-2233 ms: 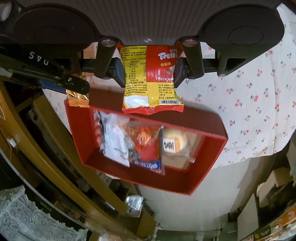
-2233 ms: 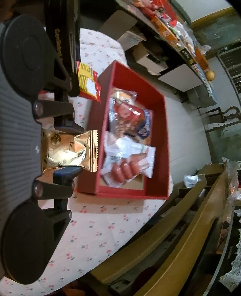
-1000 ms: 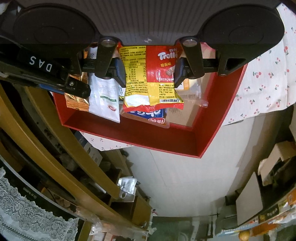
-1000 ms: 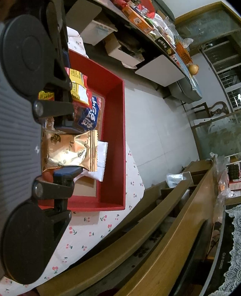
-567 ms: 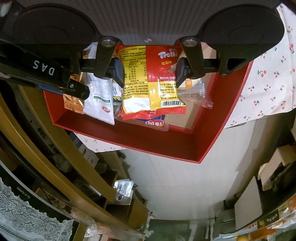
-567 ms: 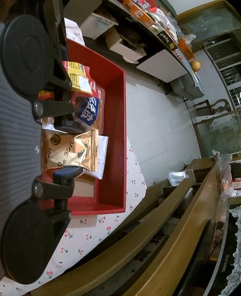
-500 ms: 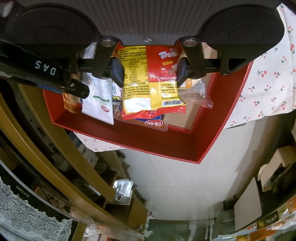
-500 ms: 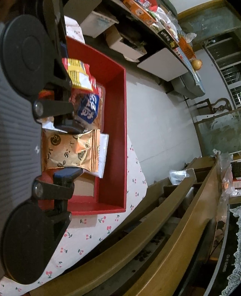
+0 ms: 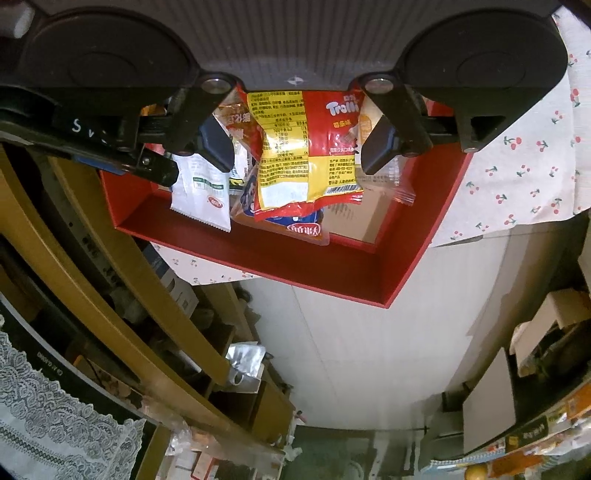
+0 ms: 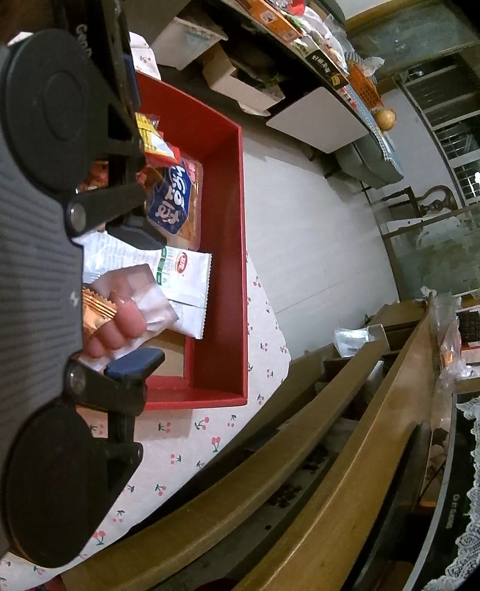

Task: Organize snacks
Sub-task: 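Carry the yellow-red bag and gold sachet into the red box and release both, then grasp the wrapped round cake with the left tool while the right tool grasps the white pouch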

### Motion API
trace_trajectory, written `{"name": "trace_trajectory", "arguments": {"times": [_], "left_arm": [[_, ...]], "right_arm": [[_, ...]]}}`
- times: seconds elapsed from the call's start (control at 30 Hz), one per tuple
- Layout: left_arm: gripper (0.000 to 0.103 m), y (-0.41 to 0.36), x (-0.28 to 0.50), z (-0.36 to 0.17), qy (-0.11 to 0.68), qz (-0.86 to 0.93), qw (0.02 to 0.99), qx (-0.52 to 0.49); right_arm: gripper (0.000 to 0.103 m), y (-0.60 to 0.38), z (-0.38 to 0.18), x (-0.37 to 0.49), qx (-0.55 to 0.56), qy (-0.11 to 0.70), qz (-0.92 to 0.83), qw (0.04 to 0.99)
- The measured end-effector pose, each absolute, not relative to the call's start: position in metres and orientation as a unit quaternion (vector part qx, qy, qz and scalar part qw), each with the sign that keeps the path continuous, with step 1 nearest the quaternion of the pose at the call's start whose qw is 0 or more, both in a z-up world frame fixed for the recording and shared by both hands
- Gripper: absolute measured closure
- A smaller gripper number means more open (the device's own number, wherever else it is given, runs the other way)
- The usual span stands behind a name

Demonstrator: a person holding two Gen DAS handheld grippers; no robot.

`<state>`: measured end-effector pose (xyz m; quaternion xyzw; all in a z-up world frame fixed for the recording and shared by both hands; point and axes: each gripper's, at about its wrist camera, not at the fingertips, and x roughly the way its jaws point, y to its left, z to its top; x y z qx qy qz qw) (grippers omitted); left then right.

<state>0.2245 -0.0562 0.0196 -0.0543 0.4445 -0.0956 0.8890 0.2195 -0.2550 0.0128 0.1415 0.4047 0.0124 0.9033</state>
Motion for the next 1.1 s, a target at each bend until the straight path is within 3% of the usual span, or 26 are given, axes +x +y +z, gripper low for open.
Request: {"name": "trace_trajectory", "arguments": {"times": [0.57, 1.1], "left_arm": [[0.019, -0.033, 0.162, 0.036, 0.457, -0.108, 0.880, -0.063], [0.018, 0.000, 0.055, -0.003, 0.528, -0.113, 0.841, -0.039]], "right_arm": [[0.022, -0.240, 0.038, 0.159, 0.140, 0.401, 0.043, 0.904], [0.022, -0.213, 0.016, 0.062, 0.107, 0.463, 0.087, 0.875]]}}
